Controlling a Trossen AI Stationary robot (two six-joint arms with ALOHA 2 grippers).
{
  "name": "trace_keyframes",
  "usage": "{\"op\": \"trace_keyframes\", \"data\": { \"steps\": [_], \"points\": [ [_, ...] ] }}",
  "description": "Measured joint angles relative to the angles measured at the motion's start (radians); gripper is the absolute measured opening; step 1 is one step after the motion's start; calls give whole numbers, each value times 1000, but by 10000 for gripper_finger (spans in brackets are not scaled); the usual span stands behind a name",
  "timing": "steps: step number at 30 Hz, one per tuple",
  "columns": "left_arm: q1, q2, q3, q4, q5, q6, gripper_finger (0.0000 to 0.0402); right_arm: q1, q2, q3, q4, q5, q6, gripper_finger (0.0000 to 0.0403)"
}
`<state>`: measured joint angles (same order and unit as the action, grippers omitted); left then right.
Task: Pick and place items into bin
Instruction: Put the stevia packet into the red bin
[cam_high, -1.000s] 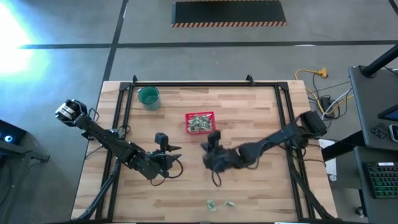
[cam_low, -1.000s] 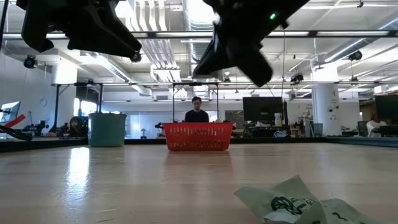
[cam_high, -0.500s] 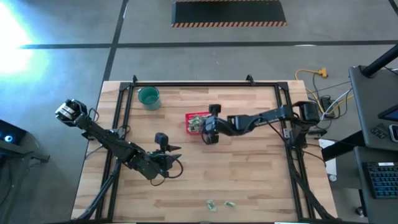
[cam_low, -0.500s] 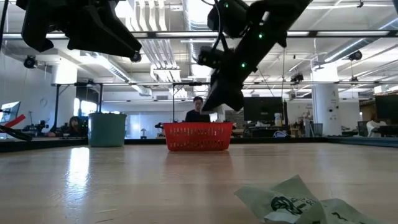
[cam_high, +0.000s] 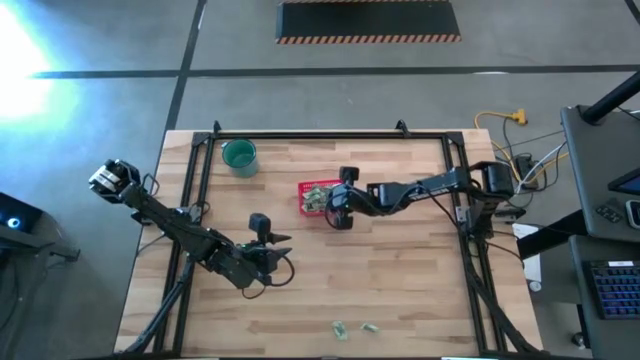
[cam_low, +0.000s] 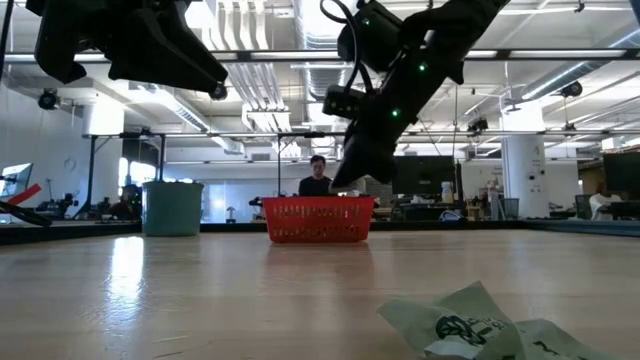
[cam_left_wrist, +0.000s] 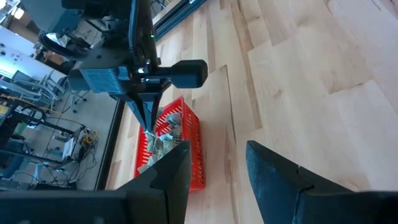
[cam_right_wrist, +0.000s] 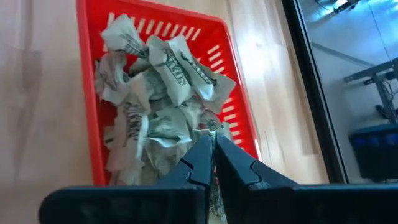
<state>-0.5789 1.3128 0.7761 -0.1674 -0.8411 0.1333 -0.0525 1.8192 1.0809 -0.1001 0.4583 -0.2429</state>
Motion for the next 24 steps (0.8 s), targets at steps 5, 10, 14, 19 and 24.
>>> {"op": "trace_keyframes", "data": {
  "steps": [5, 10, 14, 19, 24],
  "points": [
    [0, 0, 0, 0, 0, 0, 137, 0, -5, 0, -1, -40, 1, 43],
    [0, 0, 0, 0, 0, 0, 137, 1, -35, 0, -23, -40, 12, 88],
    [1, 0, 0, 1, 3, -21, 137, 25, -111, 0, -157, -44, 72, 112],
    [1, 0, 0, 3, 148, -21, 137, 101, -247, -8, -308, -196, 220, 118],
    [1, 16, -2, 114, 389, 41, 137, 228, -362, -64, -331, -300, 351, 107]
  ]
}}
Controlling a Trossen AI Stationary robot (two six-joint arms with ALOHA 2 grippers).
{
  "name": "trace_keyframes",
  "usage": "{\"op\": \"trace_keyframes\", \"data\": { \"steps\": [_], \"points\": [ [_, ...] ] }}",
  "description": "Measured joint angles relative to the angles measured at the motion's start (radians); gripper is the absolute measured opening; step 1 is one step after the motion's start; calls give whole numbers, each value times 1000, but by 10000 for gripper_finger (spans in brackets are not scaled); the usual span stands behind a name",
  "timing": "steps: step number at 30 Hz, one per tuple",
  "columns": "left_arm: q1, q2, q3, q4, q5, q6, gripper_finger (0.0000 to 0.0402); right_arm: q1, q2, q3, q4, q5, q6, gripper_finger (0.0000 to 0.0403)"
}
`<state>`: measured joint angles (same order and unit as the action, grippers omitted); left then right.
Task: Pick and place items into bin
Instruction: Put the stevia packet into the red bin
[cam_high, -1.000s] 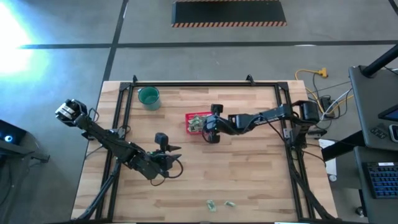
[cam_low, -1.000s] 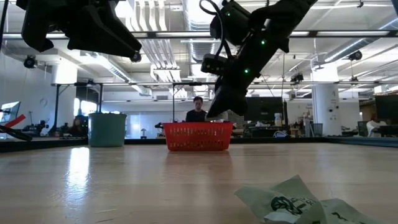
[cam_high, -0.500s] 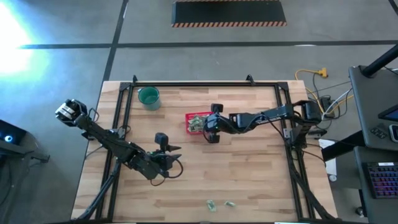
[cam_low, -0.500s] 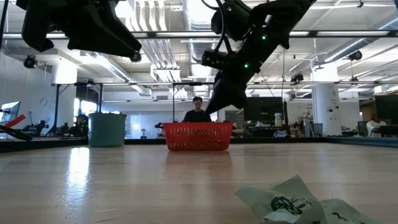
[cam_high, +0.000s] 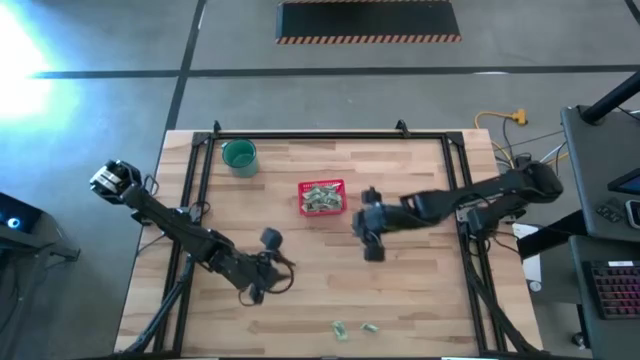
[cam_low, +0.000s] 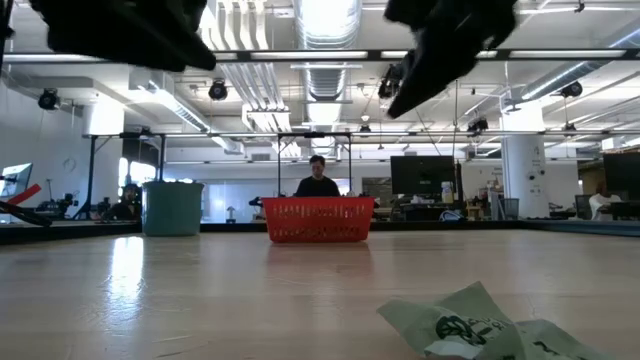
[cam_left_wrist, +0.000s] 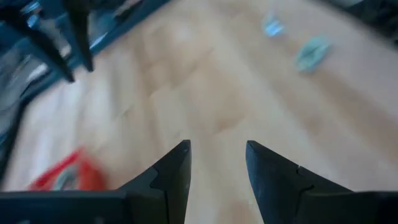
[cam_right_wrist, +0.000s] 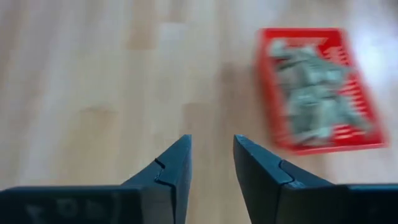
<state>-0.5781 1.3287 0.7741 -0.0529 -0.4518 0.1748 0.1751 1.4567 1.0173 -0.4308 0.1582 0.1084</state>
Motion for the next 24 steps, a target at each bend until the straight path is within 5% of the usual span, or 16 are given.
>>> {"op": "trace_keyframes", "data": {
  "steps": [8, 15, 24],
  "points": [
    [8, 172, -13, 340, 289, 180, 137, 208, -134, -115, -1, -2, 162, 88],
    [36, 321, 67, 383, 301, 255, 137, 350, -163, -208, 51, -1, 290, 77],
    [68, 339, 92, 376, 298, 225, 137, 518, -87, -352, 425, -1, 287, 85]
  ]
}}
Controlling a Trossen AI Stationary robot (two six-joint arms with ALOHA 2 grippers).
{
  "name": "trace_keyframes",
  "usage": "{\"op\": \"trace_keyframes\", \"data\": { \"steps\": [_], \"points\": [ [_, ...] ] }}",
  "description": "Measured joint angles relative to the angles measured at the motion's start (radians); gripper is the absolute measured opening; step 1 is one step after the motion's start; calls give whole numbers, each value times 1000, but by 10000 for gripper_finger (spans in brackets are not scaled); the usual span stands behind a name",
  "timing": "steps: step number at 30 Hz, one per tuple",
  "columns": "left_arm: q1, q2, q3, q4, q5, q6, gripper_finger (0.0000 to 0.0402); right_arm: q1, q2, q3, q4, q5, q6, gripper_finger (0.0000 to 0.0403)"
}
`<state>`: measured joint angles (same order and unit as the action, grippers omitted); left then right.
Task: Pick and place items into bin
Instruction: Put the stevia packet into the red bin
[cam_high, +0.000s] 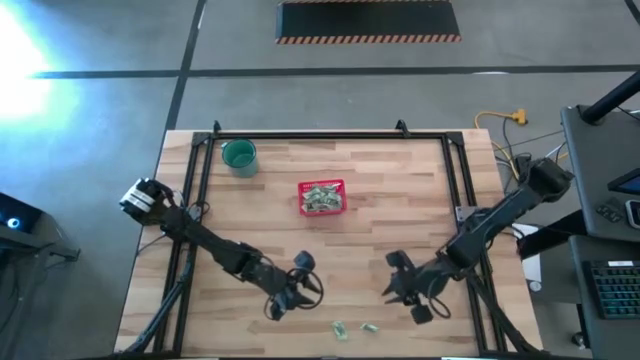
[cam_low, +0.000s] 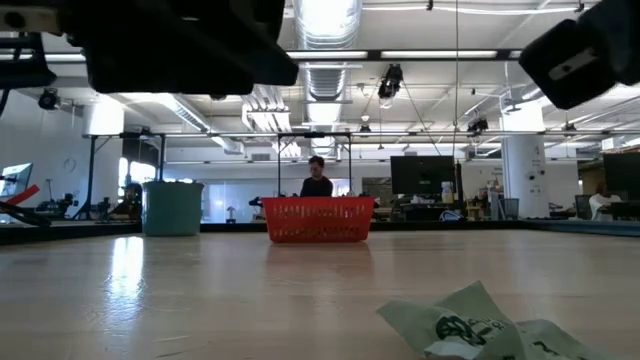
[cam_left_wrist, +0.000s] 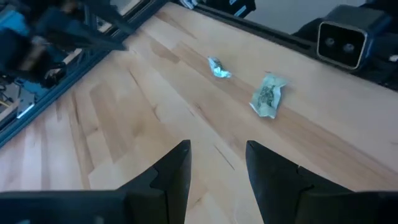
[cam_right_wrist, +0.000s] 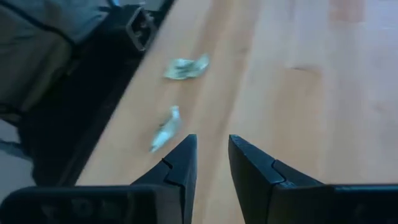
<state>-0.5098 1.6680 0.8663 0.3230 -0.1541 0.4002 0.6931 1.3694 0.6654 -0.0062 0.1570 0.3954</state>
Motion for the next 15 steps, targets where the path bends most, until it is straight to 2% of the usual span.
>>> {"op": "trace_keyframes", "data": {
  "steps": [8, 15],
  "points": [
    [0, -16, -7, -5, 0, -27, 137, 63, 167, -36, 247, -1, -5, 81],
    [0, -18, -7, -19, -3, -27, 137, 71, 315, -32, 436, -22, -23, 75]
  ]
}}
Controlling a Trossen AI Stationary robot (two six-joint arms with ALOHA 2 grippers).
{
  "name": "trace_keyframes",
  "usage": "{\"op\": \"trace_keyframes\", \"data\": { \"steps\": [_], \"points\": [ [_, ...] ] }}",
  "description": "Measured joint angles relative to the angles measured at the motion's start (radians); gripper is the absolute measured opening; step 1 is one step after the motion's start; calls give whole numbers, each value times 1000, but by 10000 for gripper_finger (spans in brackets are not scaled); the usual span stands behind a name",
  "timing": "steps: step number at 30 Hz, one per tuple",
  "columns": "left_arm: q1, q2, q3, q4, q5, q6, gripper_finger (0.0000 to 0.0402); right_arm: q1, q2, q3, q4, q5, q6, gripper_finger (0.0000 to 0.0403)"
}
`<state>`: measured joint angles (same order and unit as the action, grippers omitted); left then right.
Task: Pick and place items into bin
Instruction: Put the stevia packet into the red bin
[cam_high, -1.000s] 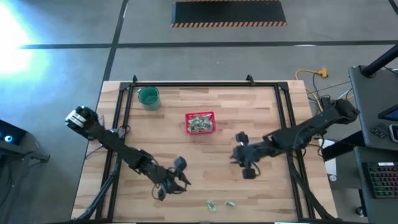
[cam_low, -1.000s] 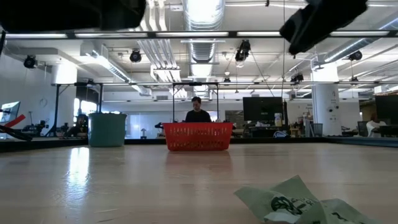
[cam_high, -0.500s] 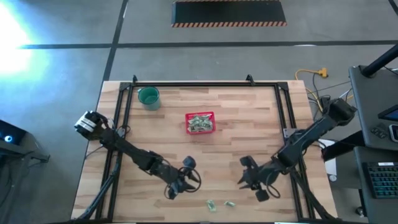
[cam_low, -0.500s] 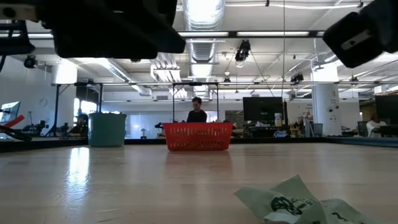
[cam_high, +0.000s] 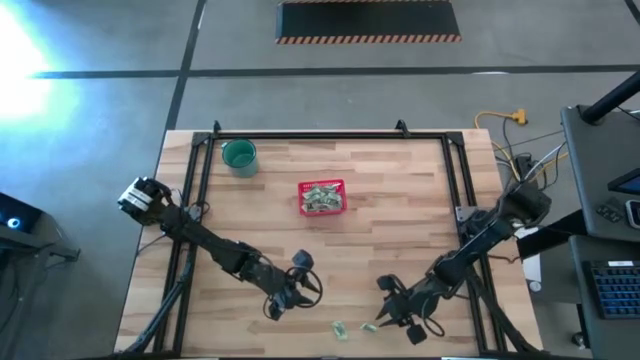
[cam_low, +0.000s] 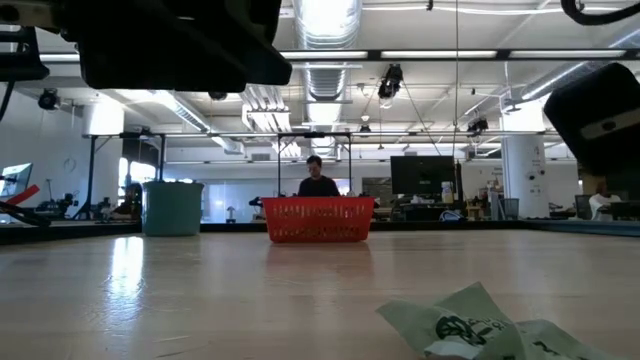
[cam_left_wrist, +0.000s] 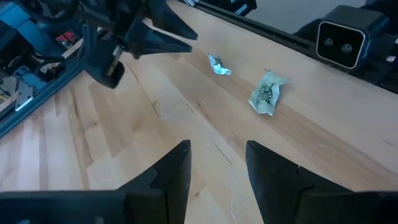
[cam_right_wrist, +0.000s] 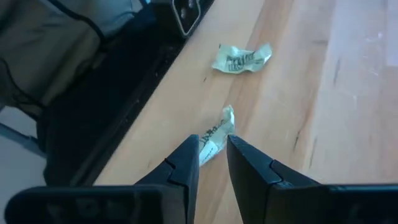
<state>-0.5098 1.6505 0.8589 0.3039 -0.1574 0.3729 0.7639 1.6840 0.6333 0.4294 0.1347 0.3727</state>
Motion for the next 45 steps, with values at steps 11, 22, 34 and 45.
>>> {"op": "trace_keyframes", "data": {
  "steps": [11, 22, 34, 45],
  "points": [
    [0, 0, 0, -2, 0, -2, 137, -10, 127, 2, 162, 87, -39, 97],
    [0, 0, 0, -8, 0, -3, 137, -11, 134, 23, 169, 109, -36, 155],
    [0, 0, 0, -12, -5, -3, 137, -11, 177, 37, 208, 110, -33, 194],
    [0, 0, 0, -29, -8, -3, 137, -18, 276, 110, 208, 14, -43, 194]
  ]
}}
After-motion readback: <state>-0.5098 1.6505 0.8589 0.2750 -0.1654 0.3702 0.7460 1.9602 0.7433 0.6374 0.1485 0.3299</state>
